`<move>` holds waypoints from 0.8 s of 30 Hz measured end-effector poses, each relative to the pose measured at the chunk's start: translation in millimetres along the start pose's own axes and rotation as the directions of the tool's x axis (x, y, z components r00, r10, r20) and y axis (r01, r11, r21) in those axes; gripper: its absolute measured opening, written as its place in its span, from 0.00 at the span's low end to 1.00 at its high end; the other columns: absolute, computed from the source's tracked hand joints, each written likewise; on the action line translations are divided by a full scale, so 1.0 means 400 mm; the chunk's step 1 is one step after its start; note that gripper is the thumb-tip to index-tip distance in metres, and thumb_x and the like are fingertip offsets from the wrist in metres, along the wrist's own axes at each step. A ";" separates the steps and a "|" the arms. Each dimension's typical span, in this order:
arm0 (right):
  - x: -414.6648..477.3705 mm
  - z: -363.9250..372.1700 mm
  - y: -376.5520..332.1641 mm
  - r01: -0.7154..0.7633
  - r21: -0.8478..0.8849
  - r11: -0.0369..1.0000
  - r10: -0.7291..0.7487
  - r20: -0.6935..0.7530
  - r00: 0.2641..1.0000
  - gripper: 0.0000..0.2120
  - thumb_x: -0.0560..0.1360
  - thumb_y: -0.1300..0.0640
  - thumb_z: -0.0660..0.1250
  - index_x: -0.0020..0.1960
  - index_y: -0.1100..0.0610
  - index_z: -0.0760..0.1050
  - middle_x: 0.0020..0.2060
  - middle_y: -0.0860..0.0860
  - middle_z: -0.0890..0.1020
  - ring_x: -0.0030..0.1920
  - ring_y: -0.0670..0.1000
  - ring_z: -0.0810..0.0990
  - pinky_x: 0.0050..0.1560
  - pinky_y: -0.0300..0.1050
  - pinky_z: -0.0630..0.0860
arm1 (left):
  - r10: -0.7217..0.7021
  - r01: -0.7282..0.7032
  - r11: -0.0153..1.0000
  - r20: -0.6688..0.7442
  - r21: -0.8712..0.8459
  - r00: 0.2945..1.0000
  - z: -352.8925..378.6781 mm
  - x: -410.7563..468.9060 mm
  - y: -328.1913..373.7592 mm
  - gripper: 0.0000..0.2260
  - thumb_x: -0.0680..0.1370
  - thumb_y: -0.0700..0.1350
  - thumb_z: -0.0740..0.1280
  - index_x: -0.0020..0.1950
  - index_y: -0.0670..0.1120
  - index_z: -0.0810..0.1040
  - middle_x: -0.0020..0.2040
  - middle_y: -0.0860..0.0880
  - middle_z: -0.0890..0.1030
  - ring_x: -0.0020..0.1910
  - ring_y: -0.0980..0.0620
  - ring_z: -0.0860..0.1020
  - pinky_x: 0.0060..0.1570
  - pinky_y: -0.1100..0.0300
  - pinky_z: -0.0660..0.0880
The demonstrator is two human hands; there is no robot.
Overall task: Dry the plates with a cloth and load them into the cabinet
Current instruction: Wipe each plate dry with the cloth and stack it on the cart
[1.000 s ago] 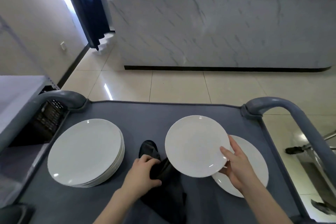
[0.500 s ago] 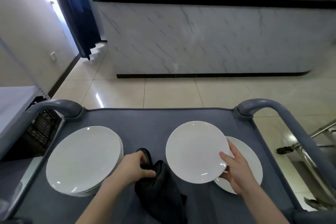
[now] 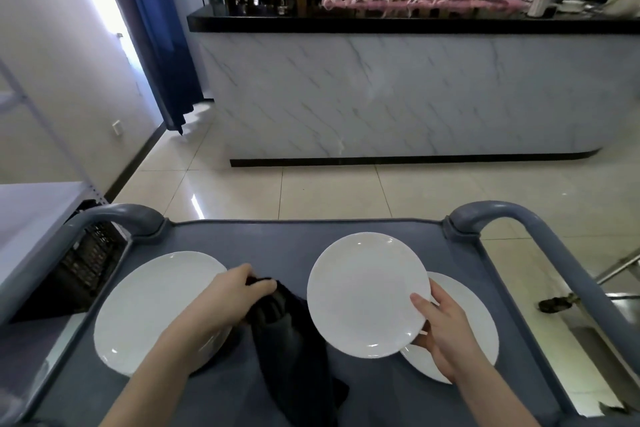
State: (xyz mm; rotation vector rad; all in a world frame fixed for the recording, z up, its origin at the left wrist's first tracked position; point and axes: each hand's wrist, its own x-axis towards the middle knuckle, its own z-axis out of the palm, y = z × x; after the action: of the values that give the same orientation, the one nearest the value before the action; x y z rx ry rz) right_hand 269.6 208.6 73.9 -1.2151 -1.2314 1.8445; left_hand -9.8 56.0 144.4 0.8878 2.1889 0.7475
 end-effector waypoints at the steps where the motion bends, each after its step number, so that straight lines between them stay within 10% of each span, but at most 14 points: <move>1: -0.001 0.001 -0.003 0.008 -0.001 1.000 -0.008 0.002 1.000 0.14 0.81 0.61 0.62 0.58 0.44 0.80 0.51 0.48 0.86 0.47 0.55 0.85 0.38 0.51 0.82 | 0.032 -0.037 0.993 -0.045 -0.114 0.998 -0.008 -0.009 0.020 0.12 0.78 0.49 0.69 0.43 0.41 0.74 0.40 0.46 0.80 0.38 0.47 0.79 0.36 0.55 0.78; 8: -0.013 0.038 -0.027 0.080 -0.013 0.997 -0.079 0.058 0.995 0.16 0.81 0.62 0.62 0.59 0.44 0.79 0.51 0.53 0.85 0.48 0.59 0.85 0.40 0.56 0.83 | 0.310 -0.294 0.805 -0.057 -0.515 0.949 0.044 -0.049 0.156 0.15 0.65 0.59 0.72 0.41 0.49 0.77 0.37 0.53 0.80 0.37 0.55 0.77 0.43 0.61 0.73; 12: -0.024 0.069 -0.027 0.087 0.037 0.996 -0.090 0.083 0.993 0.17 0.81 0.65 0.60 0.59 0.46 0.80 0.50 0.56 0.86 0.44 0.58 0.85 0.41 0.57 0.82 | 0.523 -0.490 0.849 0.193 -0.196 0.830 0.199 -0.039 0.120 0.16 0.75 0.56 0.65 0.61 0.57 0.76 0.60 0.63 0.80 0.61 0.67 0.75 0.66 0.58 0.70; 16: -0.034 0.073 -0.029 0.069 0.100 0.993 -0.075 0.059 0.995 0.16 0.81 0.66 0.61 0.58 0.49 0.81 0.49 0.57 0.86 0.46 0.58 0.86 0.43 0.58 0.82 | 0.689 -0.647 0.560 0.143 0.518 0.711 0.299 -0.028 0.021 0.26 0.81 0.47 0.55 0.79 0.61 0.56 0.79 0.63 0.53 0.78 0.63 0.50 0.78 0.53 0.51; 24: -0.070 0.076 -0.062 0.108 0.067 0.992 -0.118 0.168 0.979 0.20 0.81 0.67 0.60 0.59 0.44 0.81 0.51 0.55 0.86 0.47 0.54 0.85 0.38 0.49 0.81 | 0.537 -0.442 0.744 -0.054 0.501 0.842 0.281 0.038 0.051 0.29 0.79 0.60 0.47 0.72 0.69 0.29 0.74 0.69 0.32 0.76 0.61 0.33 0.74 0.53 0.32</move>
State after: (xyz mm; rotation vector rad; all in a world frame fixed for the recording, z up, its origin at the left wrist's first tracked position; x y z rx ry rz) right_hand 252.7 183.4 111.4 -0.9508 -1.3018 1.9180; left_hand 72.5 108.5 83.1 1.7687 2.3775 0.5483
